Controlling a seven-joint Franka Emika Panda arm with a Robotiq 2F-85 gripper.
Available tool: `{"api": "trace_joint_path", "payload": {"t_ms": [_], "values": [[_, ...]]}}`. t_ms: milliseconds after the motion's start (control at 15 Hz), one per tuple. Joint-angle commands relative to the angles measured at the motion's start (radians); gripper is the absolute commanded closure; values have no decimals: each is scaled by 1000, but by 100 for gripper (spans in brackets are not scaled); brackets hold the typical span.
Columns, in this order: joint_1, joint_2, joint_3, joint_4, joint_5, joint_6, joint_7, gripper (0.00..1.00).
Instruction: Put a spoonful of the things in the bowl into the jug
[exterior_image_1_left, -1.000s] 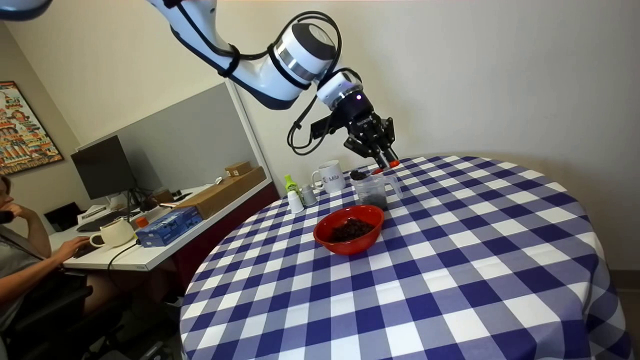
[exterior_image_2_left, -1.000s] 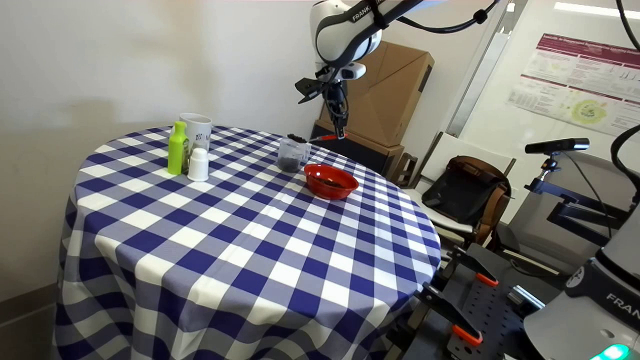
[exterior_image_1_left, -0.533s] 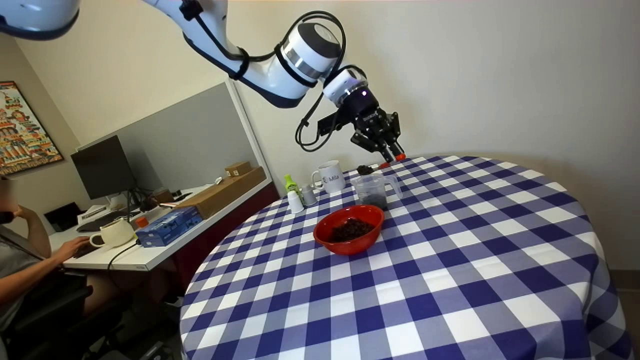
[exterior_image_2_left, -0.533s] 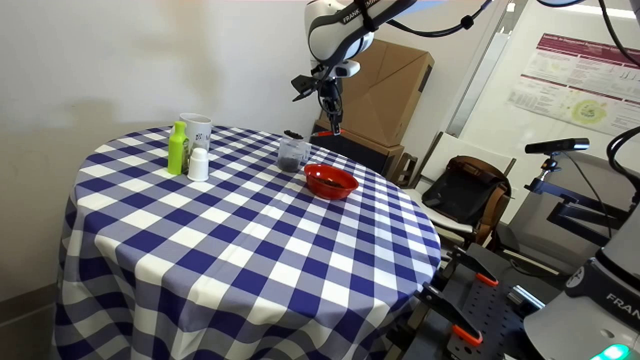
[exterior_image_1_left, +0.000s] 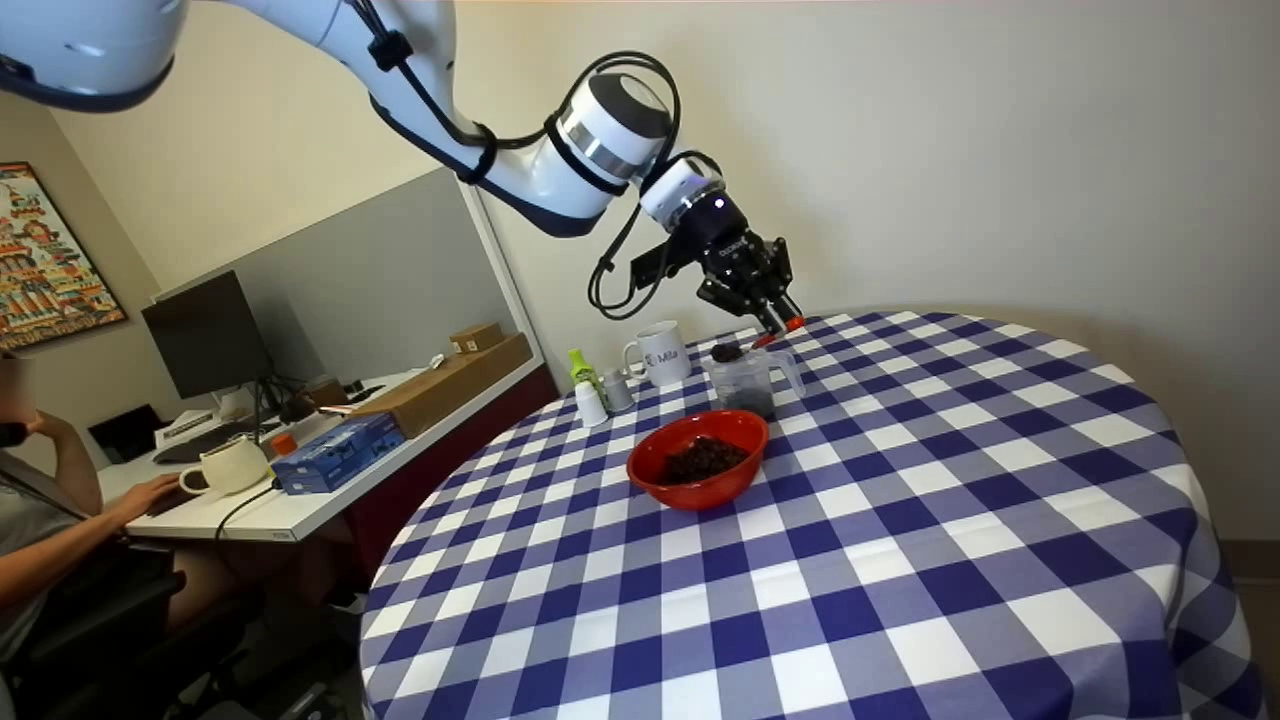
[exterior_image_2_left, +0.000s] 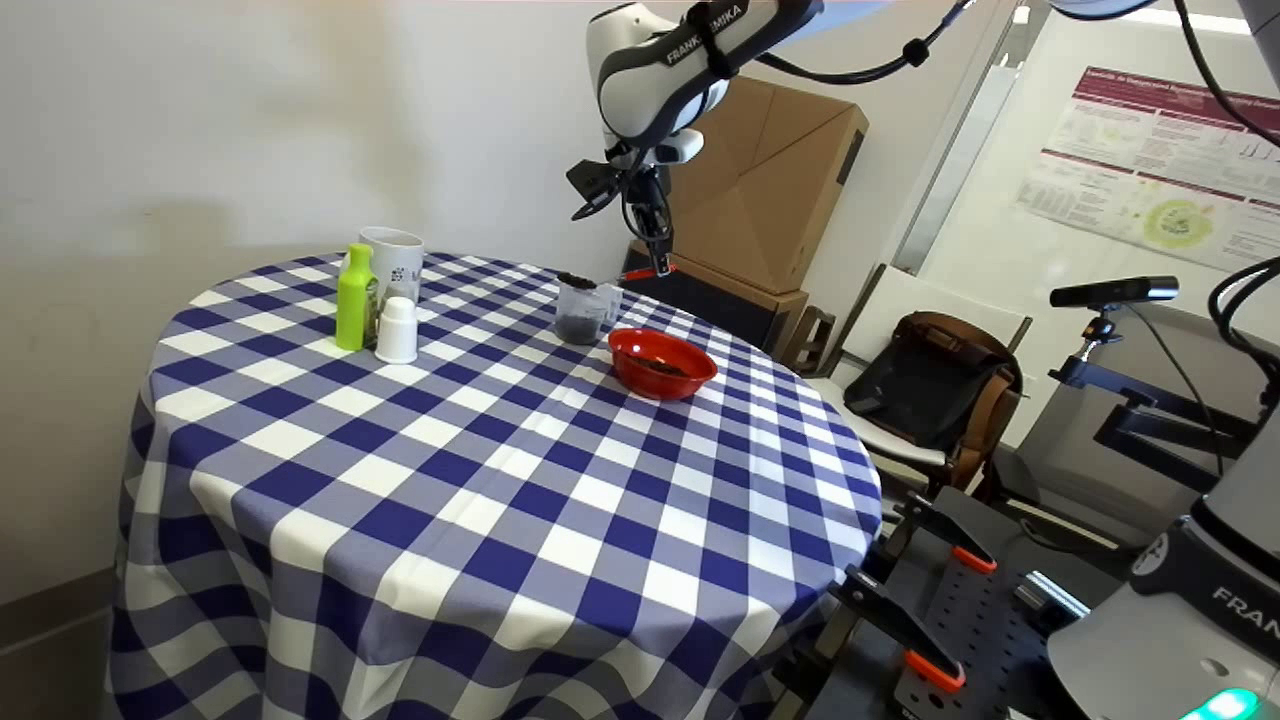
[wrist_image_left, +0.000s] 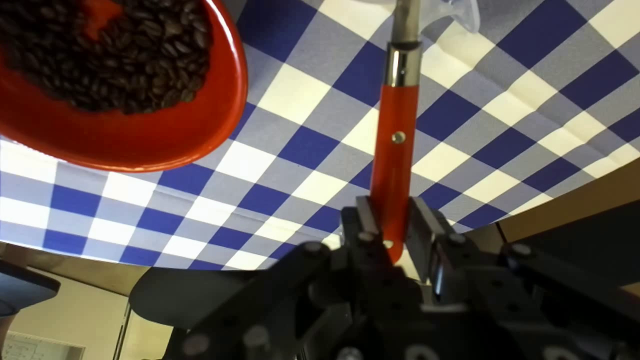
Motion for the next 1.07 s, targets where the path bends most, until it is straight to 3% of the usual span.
{"api": "trace_joint_path", "payload": {"t_ms": [0,1000], "values": [[30,3,-28,7,-18,17,20,95],[36,-5,-54,-2,-14,52,30,95]]}}
